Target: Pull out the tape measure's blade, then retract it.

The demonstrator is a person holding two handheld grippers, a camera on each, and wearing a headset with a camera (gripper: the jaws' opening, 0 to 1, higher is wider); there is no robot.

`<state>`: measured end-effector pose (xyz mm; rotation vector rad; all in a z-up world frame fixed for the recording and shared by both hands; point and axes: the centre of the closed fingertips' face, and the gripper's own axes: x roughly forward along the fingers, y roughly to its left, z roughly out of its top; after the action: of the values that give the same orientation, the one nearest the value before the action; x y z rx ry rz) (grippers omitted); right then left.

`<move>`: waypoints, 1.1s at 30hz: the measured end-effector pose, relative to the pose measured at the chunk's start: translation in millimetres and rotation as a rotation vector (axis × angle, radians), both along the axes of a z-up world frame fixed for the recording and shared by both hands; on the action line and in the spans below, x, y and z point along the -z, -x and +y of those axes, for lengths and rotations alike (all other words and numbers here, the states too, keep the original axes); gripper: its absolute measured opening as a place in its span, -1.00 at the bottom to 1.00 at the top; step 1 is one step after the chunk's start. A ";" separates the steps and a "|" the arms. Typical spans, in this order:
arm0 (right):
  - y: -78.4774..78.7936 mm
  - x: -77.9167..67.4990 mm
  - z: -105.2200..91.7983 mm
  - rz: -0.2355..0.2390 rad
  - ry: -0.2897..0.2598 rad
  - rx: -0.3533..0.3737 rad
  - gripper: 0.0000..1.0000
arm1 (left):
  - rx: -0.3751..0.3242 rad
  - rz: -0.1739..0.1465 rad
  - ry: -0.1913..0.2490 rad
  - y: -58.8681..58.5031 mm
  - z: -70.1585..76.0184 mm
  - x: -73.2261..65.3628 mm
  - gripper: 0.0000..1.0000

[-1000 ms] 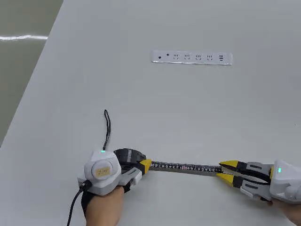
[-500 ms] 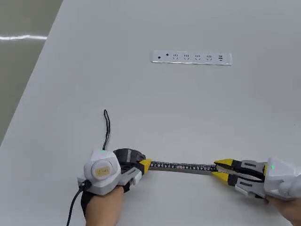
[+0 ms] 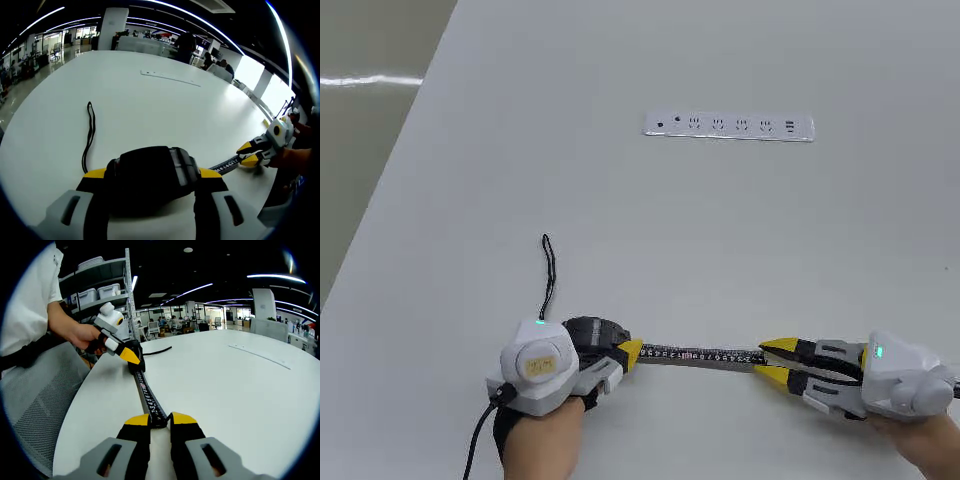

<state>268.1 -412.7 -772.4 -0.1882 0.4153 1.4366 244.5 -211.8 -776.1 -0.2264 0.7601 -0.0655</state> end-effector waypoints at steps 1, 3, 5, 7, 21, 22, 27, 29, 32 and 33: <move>0.3 0.0 1.4 -0.001 -0.001 -0.001 -0.74 | 0.000 0.000 0.000 0.0 0.0 0.0 0.31; 1.5 0.1 4.4 0.000 -0.004 -0.004 -0.74 | 0.000 0.000 0.000 -0.1 0.1 0.2 0.31; 2.0 0.2 7.9 0.002 -0.006 -0.006 -0.74 | 0.000 0.000 0.000 0.0 -0.1 0.3 0.31; 2.3 0.1 12.1 0.005 -0.008 -0.009 -0.74 | 0.000 0.001 0.000 0.0 0.0 0.2 0.31; 6.3 -0.1 36.7 0.027 -0.024 -0.038 -0.74 | 0.000 0.001 0.000 0.0 0.2 0.6 0.31; 6.5 0.0 38.1 0.029 -0.024 -0.038 -0.74 | 0.001 0.001 0.000 0.0 0.2 0.5 0.31; 8.2 -0.3 43.2 0.033 -0.022 -0.041 -0.74 | -0.001 0.000 0.000 0.0 0.0 0.1 0.31; 8.9 0.1 46.3 0.035 -0.022 -0.041 -0.74 | -0.001 0.000 0.000 -0.1 0.0 0.0 0.31; 9.4 0.7 51.6 0.037 -0.024 -0.044 -0.74 | -0.001 0.001 0.000 -0.2 0.0 0.1 0.31; 9.6 0.6 53.2 0.036 -0.024 -0.045 -0.74 | 0.000 0.001 0.000 -0.1 0.0 0.1 0.31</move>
<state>258.5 -359.6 -773.0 -0.1530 0.4257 1.4907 244.6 -211.8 -776.2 -0.2266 0.7607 -0.0651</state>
